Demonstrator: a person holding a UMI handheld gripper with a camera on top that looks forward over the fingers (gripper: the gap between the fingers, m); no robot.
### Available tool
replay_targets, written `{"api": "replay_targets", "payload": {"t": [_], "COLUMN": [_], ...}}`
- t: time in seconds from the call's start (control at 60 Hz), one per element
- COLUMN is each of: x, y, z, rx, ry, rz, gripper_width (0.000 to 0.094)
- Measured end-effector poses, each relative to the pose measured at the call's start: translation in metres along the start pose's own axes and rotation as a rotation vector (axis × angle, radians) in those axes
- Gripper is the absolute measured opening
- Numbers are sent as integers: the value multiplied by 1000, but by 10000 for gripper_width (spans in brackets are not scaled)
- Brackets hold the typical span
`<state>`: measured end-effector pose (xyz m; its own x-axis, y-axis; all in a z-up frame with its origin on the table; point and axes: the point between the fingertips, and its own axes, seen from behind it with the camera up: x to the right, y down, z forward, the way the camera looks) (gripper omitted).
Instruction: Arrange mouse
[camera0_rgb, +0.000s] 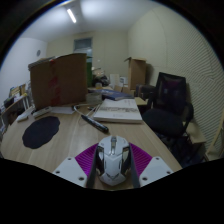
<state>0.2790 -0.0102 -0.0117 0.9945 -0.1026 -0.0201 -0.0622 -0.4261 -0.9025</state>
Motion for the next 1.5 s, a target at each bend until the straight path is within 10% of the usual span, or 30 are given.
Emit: {"api": "replay_targets", "payload": {"t": [0.317,0.617,1.117,1.283,1.367,1.5], "x": [-28,-228,-292,-292,-293,-291], "y": [-69,-182,-30,-25,-24,-31], "z": [-47,-48,64,65,57,26], "rx": [112,249,-146,-177,-185,-142], "ry": [49,-91,-99,-131,-159,-200], "rz": [154,-49,-84,-81,-86,-75], "gripper_width": [417,413,420,602,898,834]}}
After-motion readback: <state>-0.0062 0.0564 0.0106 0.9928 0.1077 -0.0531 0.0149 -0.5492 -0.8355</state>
